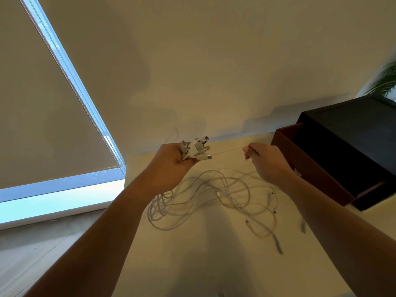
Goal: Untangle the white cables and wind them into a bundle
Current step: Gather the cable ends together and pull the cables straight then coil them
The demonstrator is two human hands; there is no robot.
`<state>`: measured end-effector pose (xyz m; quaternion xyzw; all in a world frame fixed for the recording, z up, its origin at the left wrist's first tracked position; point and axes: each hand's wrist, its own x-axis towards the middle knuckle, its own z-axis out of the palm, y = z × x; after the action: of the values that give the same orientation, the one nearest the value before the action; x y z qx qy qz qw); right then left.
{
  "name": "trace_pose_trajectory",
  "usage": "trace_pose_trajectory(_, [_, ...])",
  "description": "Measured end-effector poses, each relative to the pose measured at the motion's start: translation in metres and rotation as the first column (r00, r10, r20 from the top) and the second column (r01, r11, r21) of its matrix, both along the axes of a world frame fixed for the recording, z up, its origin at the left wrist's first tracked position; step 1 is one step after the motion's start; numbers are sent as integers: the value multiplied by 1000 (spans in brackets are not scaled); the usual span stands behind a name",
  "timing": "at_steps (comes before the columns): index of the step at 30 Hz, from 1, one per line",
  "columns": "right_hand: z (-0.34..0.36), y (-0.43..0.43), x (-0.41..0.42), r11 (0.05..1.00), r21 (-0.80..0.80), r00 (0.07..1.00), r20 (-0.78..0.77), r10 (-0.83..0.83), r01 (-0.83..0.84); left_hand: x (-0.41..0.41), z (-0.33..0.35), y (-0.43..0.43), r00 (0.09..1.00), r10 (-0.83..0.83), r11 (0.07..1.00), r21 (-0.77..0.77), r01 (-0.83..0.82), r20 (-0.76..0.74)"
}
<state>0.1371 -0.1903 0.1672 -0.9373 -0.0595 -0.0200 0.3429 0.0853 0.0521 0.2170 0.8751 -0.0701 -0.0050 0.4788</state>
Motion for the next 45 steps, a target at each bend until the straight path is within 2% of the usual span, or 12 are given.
trace_pose_trajectory(7, [-3,-6,-2,998,-55,1000,20,17,-15,5,-3,10,1000,17,1000,5,-18,17])
trace_pose_trajectory(10, [2,-4,-17,955,-255,979,98,181,-151,22,-2,32,989,134,991,5,-134,61])
trace_pose_trajectory(13, [-2,4,-38,825,-481,926,66,371,-297,32,6,44,980,175,980,79,-183,96])
trace_pose_trajectory(18, [4,0,-52,787,-468,795,249,553,-401,40,0,46,987,138,971,185,-150,78])
trace_pose_trajectory(24, [6,-4,-51,720,-531,862,-38,505,-446,45,5,47,988,119,971,196,-137,100])
trace_pose_trajectory(27, [-4,-5,-49,649,-633,876,-100,473,-422,47,9,44,991,66,966,240,-93,120])
trace_pose_trajectory(34, [-2,4,-56,547,-711,874,-204,440,-441,47,10,37,989,77,965,239,-105,123])
trace_pose_trajectory(36, [-2,1,-51,603,-639,874,-276,400,-478,45,12,35,992,58,964,253,-84,109])
trace_pose_trajectory(39, [-7,-5,-42,766,-435,875,-335,350,-473,42,10,36,993,49,972,222,-71,105])
trace_pose_trajectory(40, [-10,-8,-41,819,-348,877,-331,348,-456,41,8,38,993,62,975,206,-83,105])
trace_pose_trajectory(42, [-14,-12,-43,918,-41,869,-342,358,-394,39,3,41,991,101,976,186,-116,90])
trace_pose_trajectory(45, [-14,-16,-48,883,335,823,-355,442,-330,38,-3,45,984,165,974,144,-172,63])
